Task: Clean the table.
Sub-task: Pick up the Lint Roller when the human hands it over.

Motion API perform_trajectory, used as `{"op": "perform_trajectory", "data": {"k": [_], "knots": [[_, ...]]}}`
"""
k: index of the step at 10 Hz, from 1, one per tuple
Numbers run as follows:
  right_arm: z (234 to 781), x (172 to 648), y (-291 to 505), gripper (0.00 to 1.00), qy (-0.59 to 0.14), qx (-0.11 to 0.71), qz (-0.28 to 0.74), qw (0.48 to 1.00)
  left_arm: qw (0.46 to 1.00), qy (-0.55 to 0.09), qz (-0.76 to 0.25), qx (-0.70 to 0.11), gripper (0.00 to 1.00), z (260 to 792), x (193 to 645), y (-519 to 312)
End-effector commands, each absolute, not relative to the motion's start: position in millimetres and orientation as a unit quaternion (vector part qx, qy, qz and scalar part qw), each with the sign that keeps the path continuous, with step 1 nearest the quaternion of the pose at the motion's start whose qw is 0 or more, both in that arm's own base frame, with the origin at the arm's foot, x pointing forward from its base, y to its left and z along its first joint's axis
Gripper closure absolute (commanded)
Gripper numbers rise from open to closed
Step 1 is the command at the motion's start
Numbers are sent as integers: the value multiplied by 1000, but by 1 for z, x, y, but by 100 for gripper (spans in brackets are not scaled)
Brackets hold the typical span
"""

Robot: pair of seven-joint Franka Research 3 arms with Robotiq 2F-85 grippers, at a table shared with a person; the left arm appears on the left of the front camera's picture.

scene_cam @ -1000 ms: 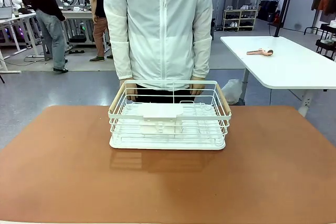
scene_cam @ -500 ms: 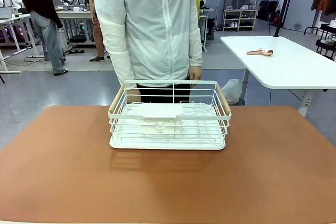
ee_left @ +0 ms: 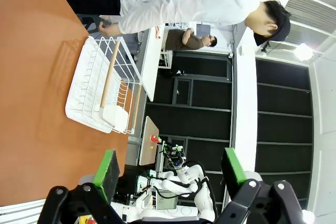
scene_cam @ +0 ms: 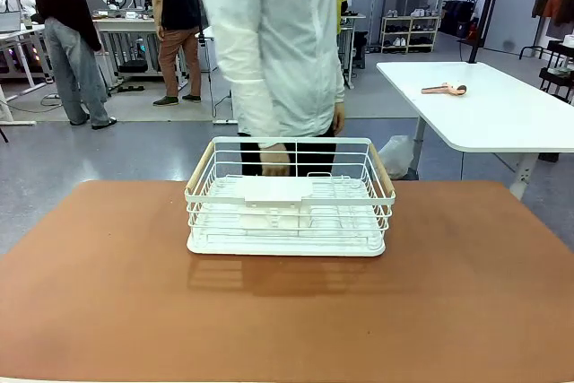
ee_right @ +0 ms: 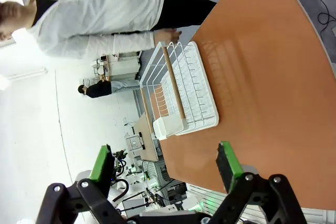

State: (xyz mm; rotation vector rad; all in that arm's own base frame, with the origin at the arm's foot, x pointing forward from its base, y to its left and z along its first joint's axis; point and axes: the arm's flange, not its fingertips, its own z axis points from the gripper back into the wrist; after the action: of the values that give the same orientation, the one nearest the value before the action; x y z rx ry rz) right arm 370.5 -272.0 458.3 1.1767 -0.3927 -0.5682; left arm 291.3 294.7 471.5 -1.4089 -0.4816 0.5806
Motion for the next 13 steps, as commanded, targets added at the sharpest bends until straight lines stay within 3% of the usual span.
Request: {"op": "perform_trajectory", "data": {"k": [1, 13], "knots": [[461, 369, -271, 0, -188, 549, -258, 773, 695, -217, 254, -637, 0, 473, 289, 297], [461, 369, -271, 0, -188, 549, -258, 773, 695, -217, 254, -637, 0, 473, 289, 297]]}}
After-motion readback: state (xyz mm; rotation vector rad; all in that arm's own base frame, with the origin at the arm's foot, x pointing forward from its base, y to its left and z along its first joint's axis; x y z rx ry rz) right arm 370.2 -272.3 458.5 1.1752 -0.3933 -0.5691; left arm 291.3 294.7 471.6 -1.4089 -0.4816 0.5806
